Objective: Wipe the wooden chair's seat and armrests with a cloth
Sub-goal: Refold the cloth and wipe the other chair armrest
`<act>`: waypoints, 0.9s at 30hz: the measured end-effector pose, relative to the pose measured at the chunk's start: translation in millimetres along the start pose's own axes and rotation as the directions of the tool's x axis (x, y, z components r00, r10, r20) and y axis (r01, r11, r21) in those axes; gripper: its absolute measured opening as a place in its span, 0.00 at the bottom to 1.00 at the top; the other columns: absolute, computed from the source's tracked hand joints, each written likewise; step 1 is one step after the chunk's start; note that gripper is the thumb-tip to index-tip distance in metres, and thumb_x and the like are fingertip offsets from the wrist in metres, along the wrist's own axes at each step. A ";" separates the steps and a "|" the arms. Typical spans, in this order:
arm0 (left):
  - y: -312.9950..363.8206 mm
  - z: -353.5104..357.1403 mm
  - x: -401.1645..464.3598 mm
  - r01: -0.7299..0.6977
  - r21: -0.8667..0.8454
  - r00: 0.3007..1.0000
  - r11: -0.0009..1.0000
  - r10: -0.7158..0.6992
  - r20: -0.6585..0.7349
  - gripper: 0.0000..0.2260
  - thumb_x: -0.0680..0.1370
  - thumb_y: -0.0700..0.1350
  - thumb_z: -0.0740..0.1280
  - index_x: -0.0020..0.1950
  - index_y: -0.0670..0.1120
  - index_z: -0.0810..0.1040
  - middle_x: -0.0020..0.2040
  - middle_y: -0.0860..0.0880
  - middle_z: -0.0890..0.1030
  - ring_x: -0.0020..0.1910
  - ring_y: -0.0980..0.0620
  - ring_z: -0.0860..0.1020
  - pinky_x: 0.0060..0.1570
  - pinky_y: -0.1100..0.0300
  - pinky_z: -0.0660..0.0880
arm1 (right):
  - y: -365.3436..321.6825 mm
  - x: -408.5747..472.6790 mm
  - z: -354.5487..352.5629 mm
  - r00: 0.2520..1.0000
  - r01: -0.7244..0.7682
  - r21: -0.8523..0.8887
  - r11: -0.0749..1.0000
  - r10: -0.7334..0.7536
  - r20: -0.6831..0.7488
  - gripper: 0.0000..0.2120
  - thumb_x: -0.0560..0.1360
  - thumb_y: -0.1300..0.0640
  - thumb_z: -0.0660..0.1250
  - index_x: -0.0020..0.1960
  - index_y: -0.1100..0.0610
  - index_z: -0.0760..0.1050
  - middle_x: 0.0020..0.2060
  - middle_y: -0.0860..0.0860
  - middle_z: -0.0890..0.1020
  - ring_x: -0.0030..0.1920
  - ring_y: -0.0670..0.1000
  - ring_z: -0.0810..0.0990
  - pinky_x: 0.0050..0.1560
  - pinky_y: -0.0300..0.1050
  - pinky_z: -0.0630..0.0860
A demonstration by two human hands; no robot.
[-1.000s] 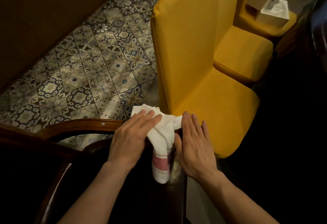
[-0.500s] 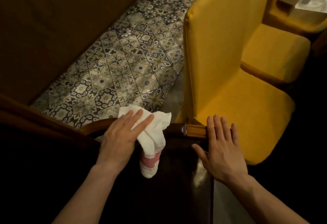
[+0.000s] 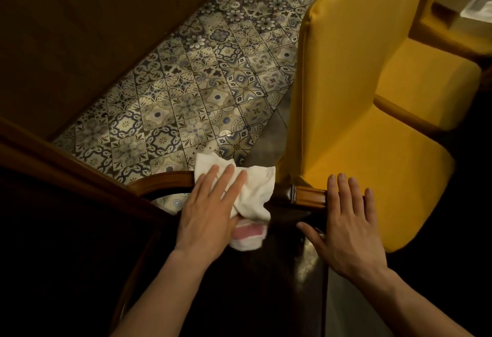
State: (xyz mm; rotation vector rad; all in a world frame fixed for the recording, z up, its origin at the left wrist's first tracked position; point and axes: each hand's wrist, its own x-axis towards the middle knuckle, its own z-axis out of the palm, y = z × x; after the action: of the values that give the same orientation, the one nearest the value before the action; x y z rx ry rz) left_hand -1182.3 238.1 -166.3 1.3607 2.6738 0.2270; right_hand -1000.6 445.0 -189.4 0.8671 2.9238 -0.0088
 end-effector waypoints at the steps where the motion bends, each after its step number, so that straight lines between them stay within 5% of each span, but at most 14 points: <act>1: -1.2 -0.1 2.0 -0.005 -0.010 1.000 1.000 0.005 -0.008 0.36 0.75 0.61 0.66 0.80 0.51 0.60 0.81 0.48 0.61 0.79 0.43 0.58 0.77 0.47 0.55 | 0.5 0.3 0.8 1.000 0.002 -0.008 1.000 -0.002 0.002 0.51 0.74 0.23 0.48 0.81 0.60 0.47 0.81 0.61 0.54 0.81 0.61 0.45 0.78 0.65 0.47; 6: -10.9 -6.9 -4.1 -0.011 -0.063 0.999 0.998 0.013 0.031 0.31 0.77 0.56 0.56 0.80 0.48 0.61 0.80 0.47 0.61 0.80 0.43 0.56 0.77 0.44 0.57 | -0.1 -2.0 -1.1 1.000 0.001 -0.009 1.000 -0.001 0.001 0.52 0.74 0.23 0.49 0.82 0.60 0.45 0.81 0.61 0.53 0.81 0.60 0.45 0.78 0.65 0.48; 15: -80.4 -25.7 -29.4 0.163 0.006 0.987 0.987 -0.163 -0.009 0.37 0.73 0.35 0.73 0.79 0.45 0.62 0.79 0.44 0.64 0.78 0.39 0.60 0.73 0.40 0.64 | -0.1 -1.1 -3.0 1.000 0.009 -0.006 1.000 -0.009 0.002 0.53 0.73 0.22 0.48 0.81 0.61 0.45 0.81 0.62 0.53 0.81 0.61 0.45 0.78 0.65 0.47; 27: -62.7 -12.6 -26.2 0.360 -0.021 0.932 0.933 -0.360 -0.023 0.37 0.76 0.37 0.72 0.81 0.46 0.58 0.81 0.43 0.58 0.80 0.38 0.53 0.76 0.41 0.57 | -3.0 -0.3 -2.9 1.000 -0.012 0.014 1.000 0.012 0.011 0.55 0.71 0.20 0.47 0.81 0.61 0.45 0.81 0.62 0.53 0.81 0.61 0.45 0.78 0.65 0.47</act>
State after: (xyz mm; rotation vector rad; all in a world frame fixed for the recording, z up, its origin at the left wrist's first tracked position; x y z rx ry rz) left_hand -1218.9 179.5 -164.8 0.8406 2.8706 0.2258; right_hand -1002.2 442.3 -186.5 0.8846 2.9121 -0.0336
